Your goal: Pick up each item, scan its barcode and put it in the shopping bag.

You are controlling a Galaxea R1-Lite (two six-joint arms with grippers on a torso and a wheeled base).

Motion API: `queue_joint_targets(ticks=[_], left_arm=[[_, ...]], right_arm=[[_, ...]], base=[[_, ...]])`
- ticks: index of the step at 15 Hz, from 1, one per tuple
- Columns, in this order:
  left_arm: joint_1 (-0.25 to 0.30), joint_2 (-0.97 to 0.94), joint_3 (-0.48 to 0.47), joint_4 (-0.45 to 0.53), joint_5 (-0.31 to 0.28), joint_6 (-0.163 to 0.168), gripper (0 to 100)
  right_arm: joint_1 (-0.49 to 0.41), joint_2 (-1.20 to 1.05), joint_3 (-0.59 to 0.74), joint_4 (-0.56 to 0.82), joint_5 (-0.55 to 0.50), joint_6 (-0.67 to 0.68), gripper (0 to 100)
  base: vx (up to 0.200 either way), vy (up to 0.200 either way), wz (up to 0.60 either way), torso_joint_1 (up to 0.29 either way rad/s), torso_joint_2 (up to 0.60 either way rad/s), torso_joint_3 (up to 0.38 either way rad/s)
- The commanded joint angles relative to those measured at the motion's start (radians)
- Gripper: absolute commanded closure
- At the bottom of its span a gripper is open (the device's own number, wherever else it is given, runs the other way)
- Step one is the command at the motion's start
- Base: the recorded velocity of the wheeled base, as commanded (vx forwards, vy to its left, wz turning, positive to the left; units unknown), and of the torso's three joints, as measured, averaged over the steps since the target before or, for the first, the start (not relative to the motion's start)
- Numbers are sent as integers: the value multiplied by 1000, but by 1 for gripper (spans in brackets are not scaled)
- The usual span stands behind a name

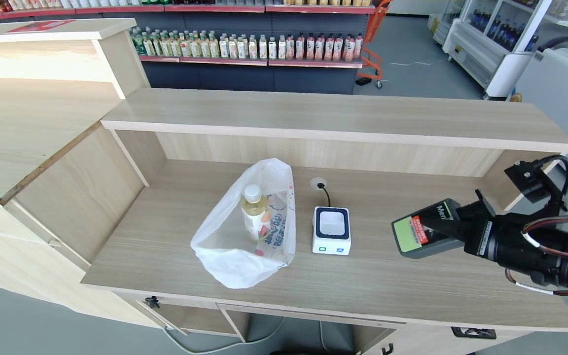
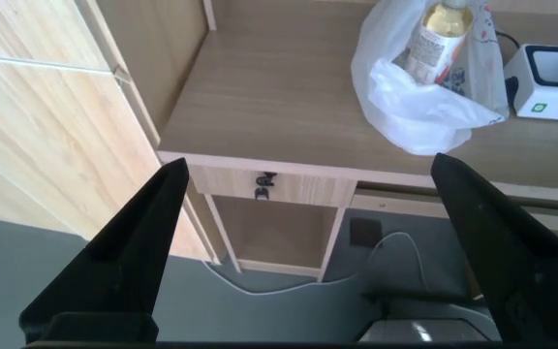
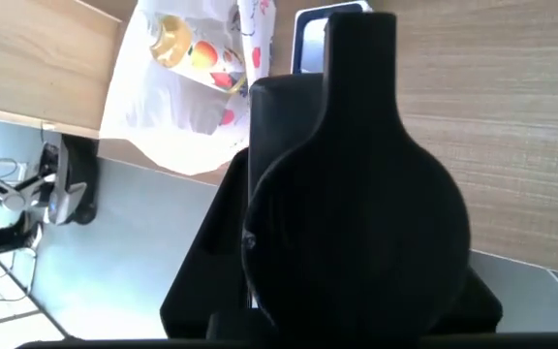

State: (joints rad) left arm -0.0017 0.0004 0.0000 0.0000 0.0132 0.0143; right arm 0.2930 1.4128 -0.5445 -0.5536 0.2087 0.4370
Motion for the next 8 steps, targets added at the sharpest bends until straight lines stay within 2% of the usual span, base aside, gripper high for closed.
queue_joint_targets(ticks=[1,4,8], left_arm=[[0,0,0,0,1,1,0],[0,0,0,0,1,-2,0],[0,0,0,0,1,-5,0]], right_arm=[[-5,201,-9,-98,-5,-50,100],[-21,341,-31,-230,-5,-113,100],[-21,460,-149,-241,-5,-113,100]], base=[[0,0,0,0,0,0],[0,0,0,0,0,0],[0,0,0,0,0,0]])
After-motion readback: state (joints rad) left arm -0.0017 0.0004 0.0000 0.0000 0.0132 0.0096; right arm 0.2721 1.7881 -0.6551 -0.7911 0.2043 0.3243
